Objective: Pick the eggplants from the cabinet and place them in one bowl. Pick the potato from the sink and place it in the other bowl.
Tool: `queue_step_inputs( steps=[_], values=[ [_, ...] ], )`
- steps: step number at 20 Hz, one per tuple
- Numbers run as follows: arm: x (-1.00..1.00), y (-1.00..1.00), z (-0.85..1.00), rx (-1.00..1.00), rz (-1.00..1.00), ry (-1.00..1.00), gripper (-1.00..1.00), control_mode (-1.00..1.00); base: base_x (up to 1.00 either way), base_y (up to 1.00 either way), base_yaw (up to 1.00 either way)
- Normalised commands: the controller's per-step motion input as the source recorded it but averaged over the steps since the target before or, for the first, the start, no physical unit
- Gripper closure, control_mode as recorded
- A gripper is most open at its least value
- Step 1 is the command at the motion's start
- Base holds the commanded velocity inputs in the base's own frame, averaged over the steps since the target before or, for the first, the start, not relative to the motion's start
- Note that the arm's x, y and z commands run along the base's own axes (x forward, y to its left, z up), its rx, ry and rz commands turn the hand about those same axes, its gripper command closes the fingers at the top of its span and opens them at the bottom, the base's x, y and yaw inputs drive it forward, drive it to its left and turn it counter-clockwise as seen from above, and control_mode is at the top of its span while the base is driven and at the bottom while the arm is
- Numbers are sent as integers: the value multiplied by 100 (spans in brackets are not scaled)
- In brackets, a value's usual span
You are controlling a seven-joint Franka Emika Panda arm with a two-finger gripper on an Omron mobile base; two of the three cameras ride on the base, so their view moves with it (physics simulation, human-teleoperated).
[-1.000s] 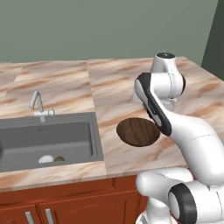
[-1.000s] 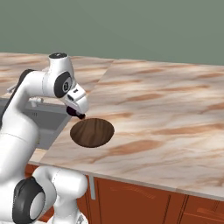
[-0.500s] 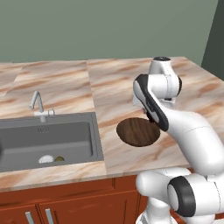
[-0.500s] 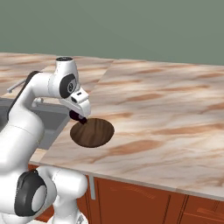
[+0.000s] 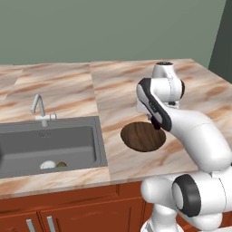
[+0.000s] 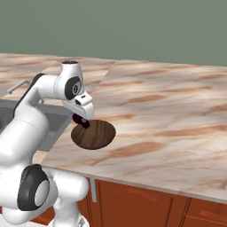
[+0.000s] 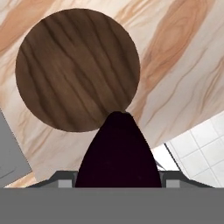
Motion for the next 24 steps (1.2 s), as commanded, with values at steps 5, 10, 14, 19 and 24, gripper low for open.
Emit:
queue_step_inputs(
  steps=[5,10,14,19,24],
  values=[
    [16,0,-13,0,-1,0,100,-100,0,0,0],
    [19,0,-10,0,0,0,100,-100,0,0,0],
    [20,0,-9,0,0,0,100,-100,0,0,0],
    [21,0,-8,0,0,0,100,-100,0,0,0],
    [22,0,-6,0,0,0,100,-100,0,0,0]
  ],
)
